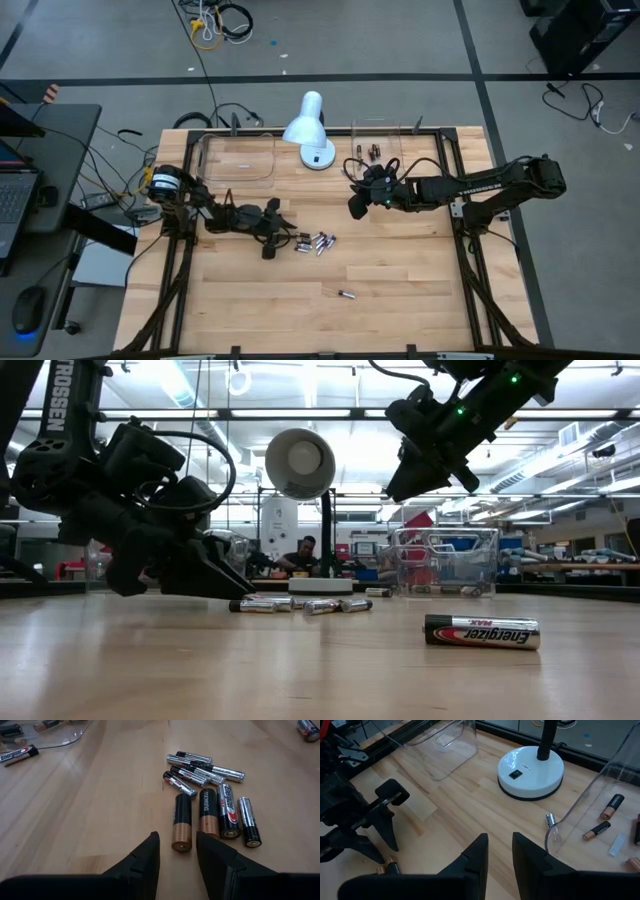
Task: Sort batteries
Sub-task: Put the black battery in the transparent bin
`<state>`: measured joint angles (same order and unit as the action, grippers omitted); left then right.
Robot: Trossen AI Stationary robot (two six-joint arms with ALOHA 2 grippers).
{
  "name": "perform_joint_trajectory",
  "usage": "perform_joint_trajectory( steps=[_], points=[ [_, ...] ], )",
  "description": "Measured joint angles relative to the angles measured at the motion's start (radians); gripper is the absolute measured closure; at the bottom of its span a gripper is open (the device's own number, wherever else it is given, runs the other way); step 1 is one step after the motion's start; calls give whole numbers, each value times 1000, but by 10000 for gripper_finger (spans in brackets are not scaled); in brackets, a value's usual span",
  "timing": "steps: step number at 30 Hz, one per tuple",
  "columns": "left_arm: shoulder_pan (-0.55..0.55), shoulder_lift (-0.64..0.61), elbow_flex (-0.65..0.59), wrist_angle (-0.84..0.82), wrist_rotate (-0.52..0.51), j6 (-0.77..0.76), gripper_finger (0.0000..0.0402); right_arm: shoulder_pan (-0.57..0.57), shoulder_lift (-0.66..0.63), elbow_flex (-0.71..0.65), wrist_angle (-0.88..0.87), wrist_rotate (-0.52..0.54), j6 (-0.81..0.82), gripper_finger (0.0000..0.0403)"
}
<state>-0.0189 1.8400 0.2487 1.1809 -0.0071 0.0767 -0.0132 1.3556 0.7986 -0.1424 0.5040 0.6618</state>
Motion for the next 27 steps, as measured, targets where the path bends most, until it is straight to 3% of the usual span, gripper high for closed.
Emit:
perform_joint_trajectory(
  steps=[27],
  points=[
    [33, 0, 28, -4, 25, 125, 275, 23, 0, 0, 0, 0, -1, 329]
  ],
)
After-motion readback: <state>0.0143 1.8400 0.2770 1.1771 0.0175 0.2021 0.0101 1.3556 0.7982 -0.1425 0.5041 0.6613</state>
